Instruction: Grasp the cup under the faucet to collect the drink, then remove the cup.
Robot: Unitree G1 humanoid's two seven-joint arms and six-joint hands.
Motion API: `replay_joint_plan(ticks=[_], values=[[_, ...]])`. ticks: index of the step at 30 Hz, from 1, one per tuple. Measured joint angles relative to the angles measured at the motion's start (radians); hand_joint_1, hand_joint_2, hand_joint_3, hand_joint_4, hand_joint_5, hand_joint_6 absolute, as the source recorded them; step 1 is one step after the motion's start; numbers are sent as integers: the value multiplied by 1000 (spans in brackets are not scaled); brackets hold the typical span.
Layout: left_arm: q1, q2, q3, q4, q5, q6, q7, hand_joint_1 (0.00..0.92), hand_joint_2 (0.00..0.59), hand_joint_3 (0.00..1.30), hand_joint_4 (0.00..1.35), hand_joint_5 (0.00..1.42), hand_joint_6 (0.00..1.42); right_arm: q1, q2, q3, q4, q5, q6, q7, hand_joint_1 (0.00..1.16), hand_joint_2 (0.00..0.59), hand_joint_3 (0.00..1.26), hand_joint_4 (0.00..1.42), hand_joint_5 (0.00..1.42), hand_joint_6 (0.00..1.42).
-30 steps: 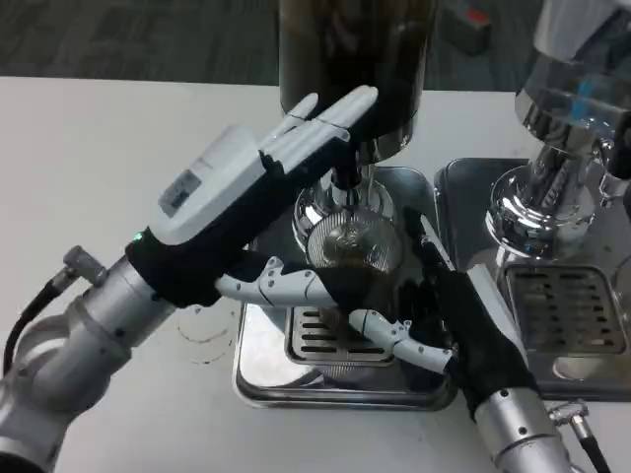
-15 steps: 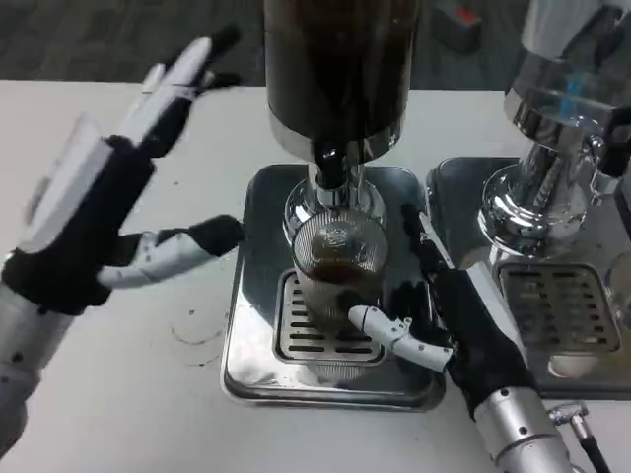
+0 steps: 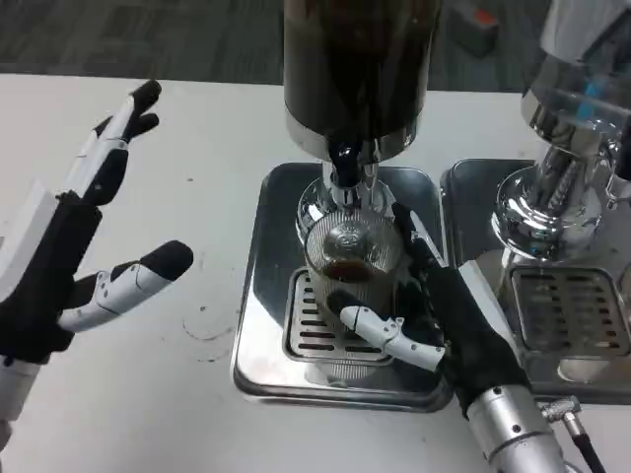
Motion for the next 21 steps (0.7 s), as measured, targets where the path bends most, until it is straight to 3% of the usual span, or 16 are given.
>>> replay_joint_plan(ticks=[10,21], values=[[43,0,-20,153,46,60,31,0,130,8,0,84,0,-2,9,9,10,0,-15,-1,749,199,0,0,0,17],[55,10,-85,249,72,75,40,0,132,17,0,83,0,-24,31,15,69,-20,-34,-32,778,186,0,0,0,3]])
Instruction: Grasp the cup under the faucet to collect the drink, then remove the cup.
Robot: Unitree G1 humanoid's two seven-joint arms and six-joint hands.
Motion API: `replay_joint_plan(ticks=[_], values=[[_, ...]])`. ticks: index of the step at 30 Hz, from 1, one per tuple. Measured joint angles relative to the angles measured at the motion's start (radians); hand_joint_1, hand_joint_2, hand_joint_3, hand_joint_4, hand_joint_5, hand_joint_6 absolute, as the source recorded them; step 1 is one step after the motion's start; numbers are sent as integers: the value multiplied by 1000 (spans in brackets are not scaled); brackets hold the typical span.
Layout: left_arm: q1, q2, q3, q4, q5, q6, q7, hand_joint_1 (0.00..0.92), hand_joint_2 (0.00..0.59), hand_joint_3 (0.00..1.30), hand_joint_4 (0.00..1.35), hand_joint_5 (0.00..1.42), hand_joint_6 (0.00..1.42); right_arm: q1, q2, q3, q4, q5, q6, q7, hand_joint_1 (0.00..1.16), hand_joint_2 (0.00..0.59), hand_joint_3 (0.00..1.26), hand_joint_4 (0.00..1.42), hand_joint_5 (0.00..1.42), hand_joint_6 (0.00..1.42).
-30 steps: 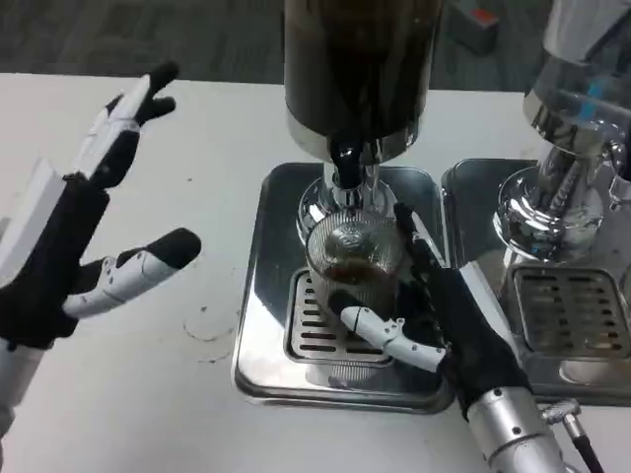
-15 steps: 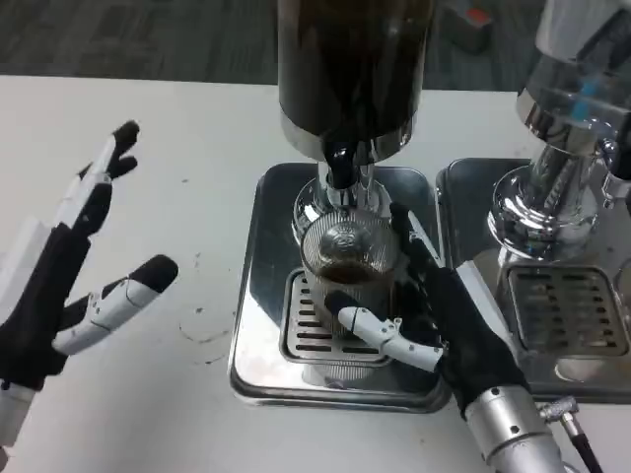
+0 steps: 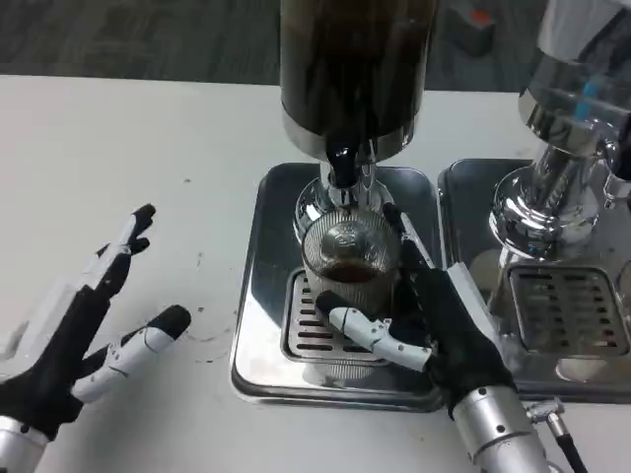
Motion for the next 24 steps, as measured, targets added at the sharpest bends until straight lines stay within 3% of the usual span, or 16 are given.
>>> replay_joint_plan(ticks=[16,24], values=[[1,12,-24,23,-34,7,-51,0,134,42,0,93,0,-76,37,-2,127,-11,-40,-63,823,178,0,0,2,64],[7,12,-26,23,-61,9,-59,0,134,65,21,109,0,-100,43,-9,170,-2,-69,-68,877,182,0,101,151,217]])
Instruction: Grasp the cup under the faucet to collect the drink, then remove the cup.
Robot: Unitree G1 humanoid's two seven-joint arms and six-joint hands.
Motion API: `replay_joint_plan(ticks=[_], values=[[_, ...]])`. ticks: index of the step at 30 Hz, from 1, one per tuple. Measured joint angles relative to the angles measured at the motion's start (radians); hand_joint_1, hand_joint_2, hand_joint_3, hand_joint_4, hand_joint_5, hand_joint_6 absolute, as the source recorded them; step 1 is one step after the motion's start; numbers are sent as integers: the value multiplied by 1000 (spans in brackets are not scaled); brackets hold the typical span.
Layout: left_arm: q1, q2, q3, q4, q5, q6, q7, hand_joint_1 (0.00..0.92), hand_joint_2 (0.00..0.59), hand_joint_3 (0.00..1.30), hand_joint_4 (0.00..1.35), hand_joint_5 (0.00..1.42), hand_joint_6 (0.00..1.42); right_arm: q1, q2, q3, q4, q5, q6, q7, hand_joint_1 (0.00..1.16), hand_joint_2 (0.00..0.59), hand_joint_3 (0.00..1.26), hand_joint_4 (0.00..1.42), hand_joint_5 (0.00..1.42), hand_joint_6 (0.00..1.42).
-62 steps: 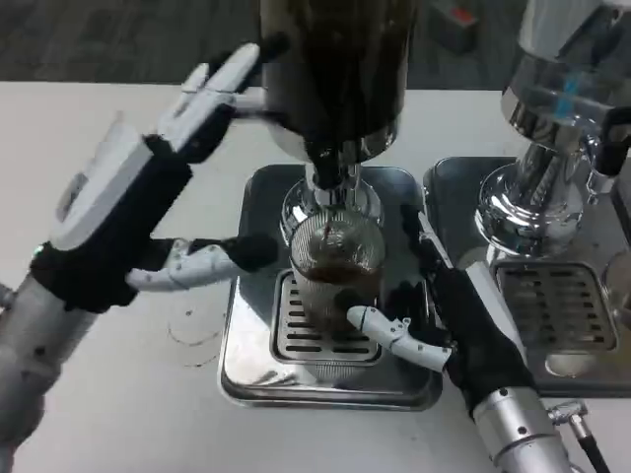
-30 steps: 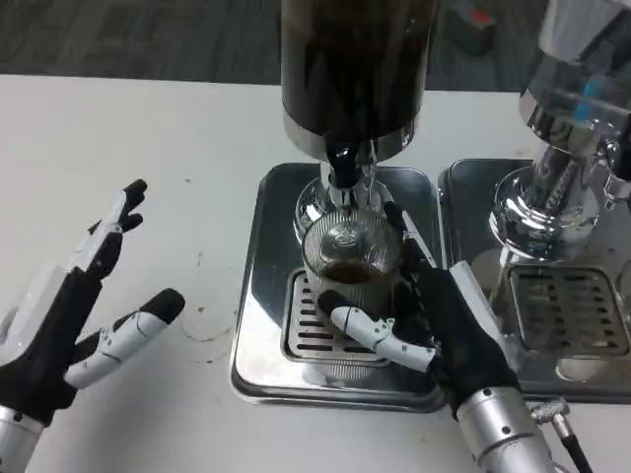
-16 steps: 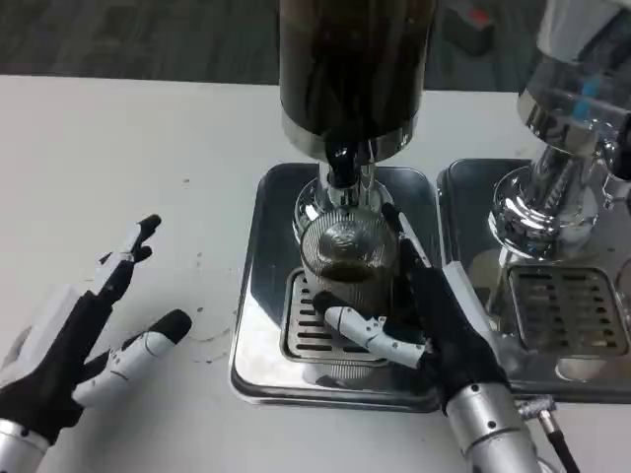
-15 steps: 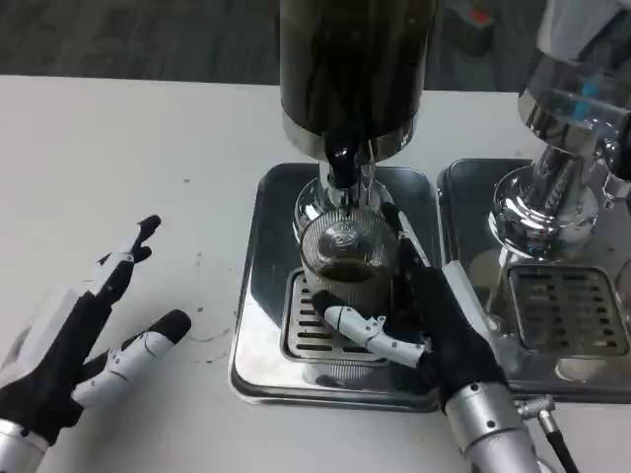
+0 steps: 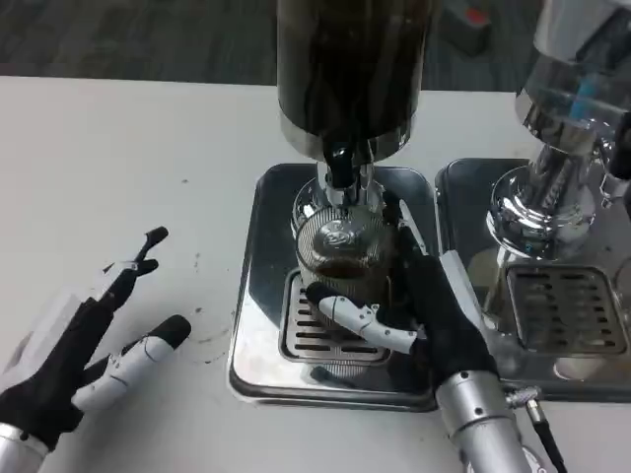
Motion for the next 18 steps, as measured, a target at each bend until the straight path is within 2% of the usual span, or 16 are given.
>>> replay_joint_plan(ticks=[5,18], values=[[3,0,0,-1,-12,4,-3,0,134,75,35,109,0,-3,5,-3,6,0,-5,-9,905,188,2,212,247,306],[11,0,-2,-11,-39,10,-16,0,133,84,39,119,0,-1,21,0,7,-7,-5,-47,965,217,174,488,479,549]])
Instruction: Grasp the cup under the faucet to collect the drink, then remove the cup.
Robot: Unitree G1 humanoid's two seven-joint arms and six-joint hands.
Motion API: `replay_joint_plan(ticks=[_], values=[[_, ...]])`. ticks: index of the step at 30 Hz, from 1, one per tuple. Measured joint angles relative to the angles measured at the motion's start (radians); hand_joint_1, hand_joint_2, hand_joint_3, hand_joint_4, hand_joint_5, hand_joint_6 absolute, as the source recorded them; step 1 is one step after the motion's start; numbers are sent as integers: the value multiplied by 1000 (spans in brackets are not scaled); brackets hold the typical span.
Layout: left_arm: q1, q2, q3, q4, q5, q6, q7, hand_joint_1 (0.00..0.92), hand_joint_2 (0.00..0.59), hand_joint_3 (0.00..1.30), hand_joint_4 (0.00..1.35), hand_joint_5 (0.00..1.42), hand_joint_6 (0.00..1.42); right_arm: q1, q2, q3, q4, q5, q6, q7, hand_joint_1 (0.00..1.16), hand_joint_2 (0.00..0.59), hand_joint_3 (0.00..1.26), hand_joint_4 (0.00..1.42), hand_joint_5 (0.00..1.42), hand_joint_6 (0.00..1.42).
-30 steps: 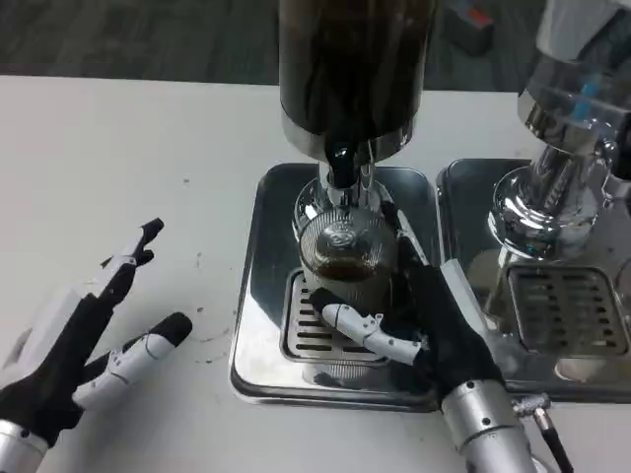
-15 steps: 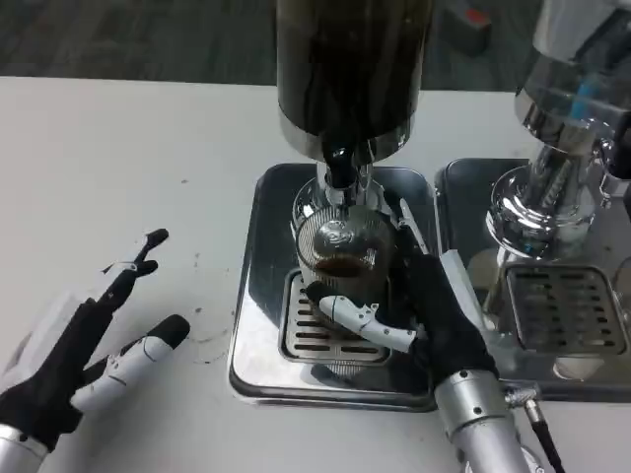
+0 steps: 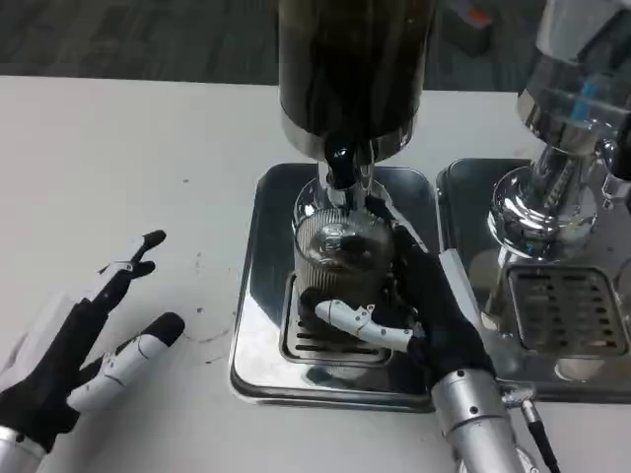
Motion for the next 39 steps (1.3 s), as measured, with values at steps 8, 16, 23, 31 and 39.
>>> replay_joint_plan(ticks=[8,16,23,31,39], values=[[0,0,0,0,0,1,-9,0,134,87,47,121,0,5,0,2,-1,-9,0,-33,992,217,222,514,585,668],[0,0,-2,0,0,2,-11,0,134,96,49,121,0,7,0,3,-1,-24,0,-57,1005,212,250,541,715,865],[-2,0,-4,0,0,3,-11,0,134,98,58,121,0,7,0,1,-1,-29,0,-86,1017,214,264,563,785,1004],[-8,0,-8,0,-1,3,-19,0,134,98,59,121,0,7,0,0,-1,-38,0,-106,1028,197,289,579,824,1098],[-11,0,-8,3,-1,3,-19,0,134,104,60,121,0,8,0,-1,-1,-44,-1,-126,1044,188,294,587,824,1139]])
